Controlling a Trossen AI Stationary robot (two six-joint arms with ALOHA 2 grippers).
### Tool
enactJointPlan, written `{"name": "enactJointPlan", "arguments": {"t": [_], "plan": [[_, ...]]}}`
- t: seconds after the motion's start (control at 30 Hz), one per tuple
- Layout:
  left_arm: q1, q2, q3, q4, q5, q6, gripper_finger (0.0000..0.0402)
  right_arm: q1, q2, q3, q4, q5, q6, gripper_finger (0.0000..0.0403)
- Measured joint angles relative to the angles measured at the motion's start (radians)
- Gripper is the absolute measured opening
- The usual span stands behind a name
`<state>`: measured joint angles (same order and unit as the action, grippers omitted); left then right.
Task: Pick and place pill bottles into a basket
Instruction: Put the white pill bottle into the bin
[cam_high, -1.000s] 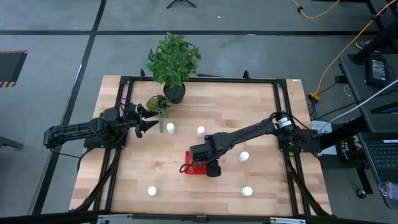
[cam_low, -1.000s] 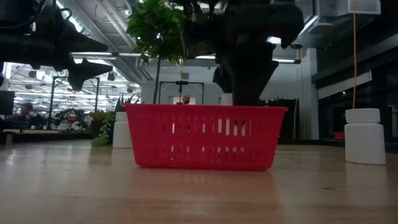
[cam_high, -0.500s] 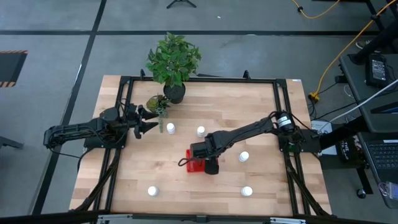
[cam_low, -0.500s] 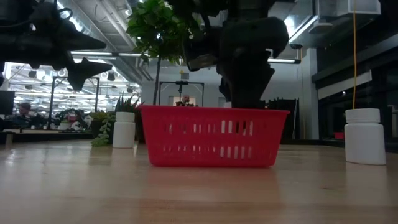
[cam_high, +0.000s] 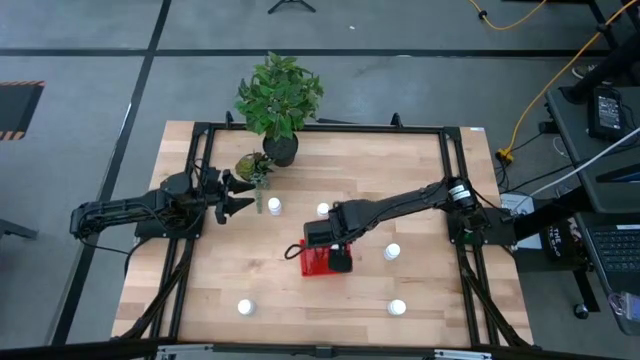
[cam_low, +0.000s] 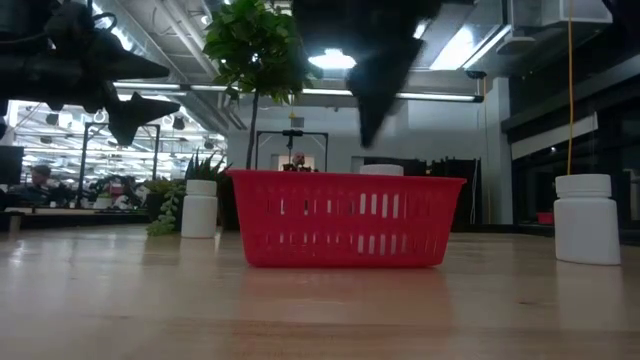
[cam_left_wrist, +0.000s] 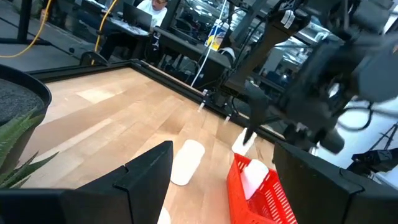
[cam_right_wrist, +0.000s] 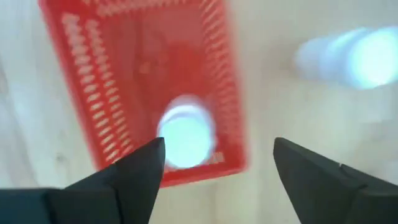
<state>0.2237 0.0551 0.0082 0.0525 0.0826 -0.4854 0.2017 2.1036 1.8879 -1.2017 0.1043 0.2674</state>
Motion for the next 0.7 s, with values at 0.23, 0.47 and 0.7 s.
{"name": "enactJointPlan", "arguments": {"t": [0.23,0.47,0.7], "plan": [[0.0,0.0,0.0,0.0,0.007,-0.022,0.0271,-0.12,0.0,0.128,0.046,-0.022,-0.046,0.03],[0.0,0.0,0.0,0.0,0.006,-0.028,0.0271,-0.255,0.0,0.137,0.048,-0.041,-0.041,0.0301],[0.0,0.0,0.0,0.0,0.006,-0.029,0.0271,-0.297,0.0,0.053,0.085,-0.131,-0.019,0.0301]]}}
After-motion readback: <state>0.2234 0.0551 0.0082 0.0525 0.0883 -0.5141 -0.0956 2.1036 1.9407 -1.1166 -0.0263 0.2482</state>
